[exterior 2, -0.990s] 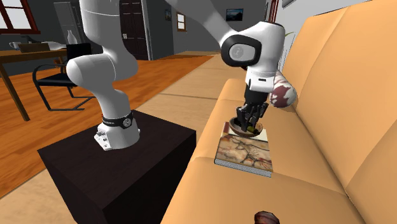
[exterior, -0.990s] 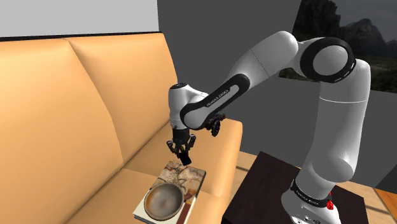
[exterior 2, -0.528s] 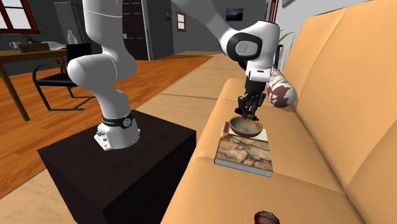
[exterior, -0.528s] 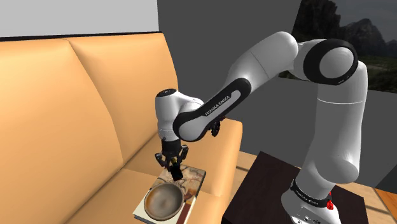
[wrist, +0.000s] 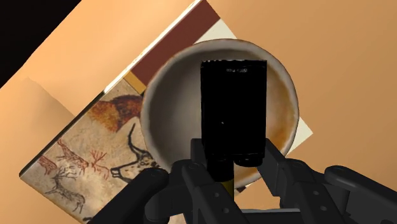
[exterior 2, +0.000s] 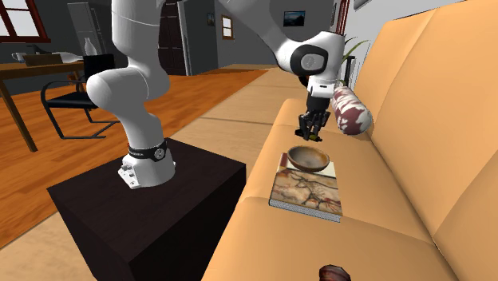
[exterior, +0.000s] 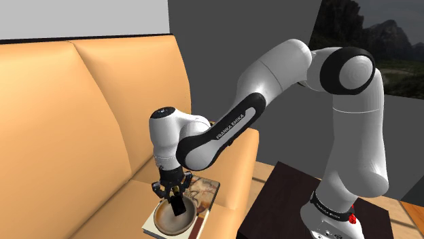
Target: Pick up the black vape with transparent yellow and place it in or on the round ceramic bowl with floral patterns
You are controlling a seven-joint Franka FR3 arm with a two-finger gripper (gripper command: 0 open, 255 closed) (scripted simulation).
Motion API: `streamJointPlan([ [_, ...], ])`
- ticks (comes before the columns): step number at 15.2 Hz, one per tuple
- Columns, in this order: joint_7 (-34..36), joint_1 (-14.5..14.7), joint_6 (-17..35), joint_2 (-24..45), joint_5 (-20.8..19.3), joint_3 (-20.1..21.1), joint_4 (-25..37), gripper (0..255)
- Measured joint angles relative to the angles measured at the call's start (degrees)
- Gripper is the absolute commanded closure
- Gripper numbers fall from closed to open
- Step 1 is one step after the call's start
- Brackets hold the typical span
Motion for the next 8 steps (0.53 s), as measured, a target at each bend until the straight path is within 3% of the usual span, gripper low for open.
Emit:
streamJointPlan([
  [8,1.82,1.35,4.65,4.39,-2.64,-1.44,-0.68,255],
])
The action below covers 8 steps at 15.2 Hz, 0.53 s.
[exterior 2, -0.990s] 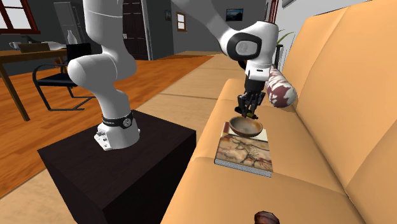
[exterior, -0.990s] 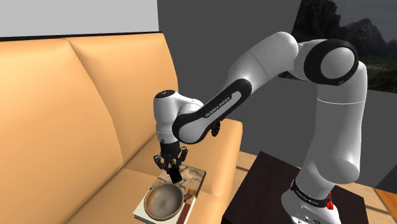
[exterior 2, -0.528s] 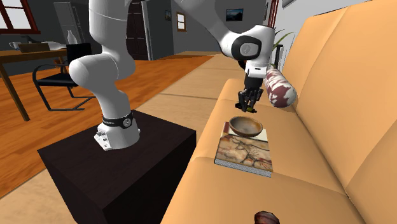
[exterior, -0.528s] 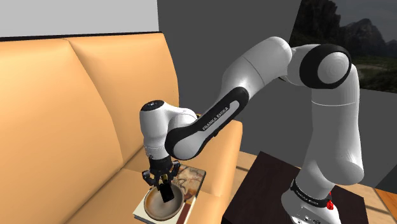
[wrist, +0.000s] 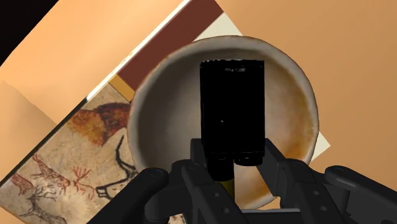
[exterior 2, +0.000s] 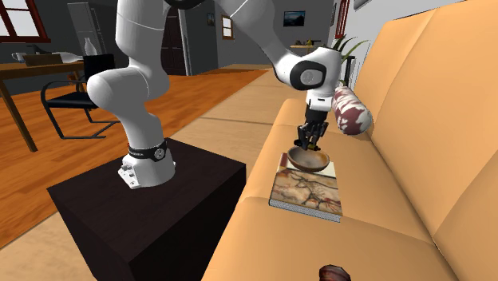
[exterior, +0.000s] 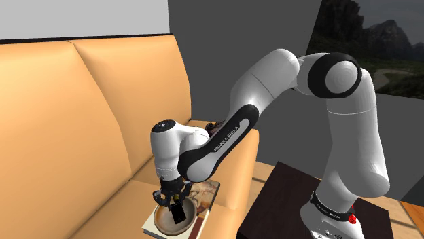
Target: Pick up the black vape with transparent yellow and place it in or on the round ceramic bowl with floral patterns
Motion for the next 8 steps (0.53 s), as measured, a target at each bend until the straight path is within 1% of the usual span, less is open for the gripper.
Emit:
streamJointPlan([
  [4,0.67,0.63,2.09,2.33,-1.31,-0.89,0.06,255],
  [8,0.83,0.75,2.64,2.76,-1.58,-1.08,-0.06,255],
])
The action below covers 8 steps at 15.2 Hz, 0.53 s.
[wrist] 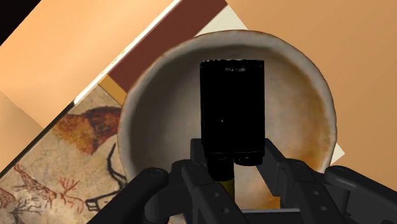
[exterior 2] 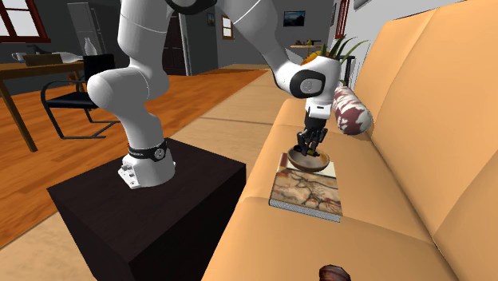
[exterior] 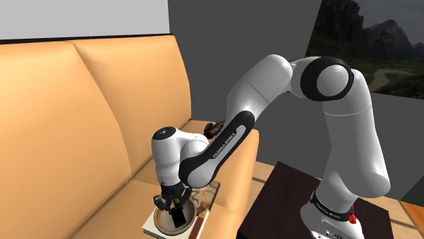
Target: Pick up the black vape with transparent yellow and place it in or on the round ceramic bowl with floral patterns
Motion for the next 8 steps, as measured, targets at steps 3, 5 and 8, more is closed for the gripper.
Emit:
streamJointPlan([
  [3,0.02,0.02,0.04,0.04,-0.02,-0.01,0.0,255],
  [5,0.02,0.02,0.04,0.04,-0.02,-0.01,0.0,0],
  [8,0.02,0.02,0.04,0.04,-0.02,-0.01,0.01,0],
])
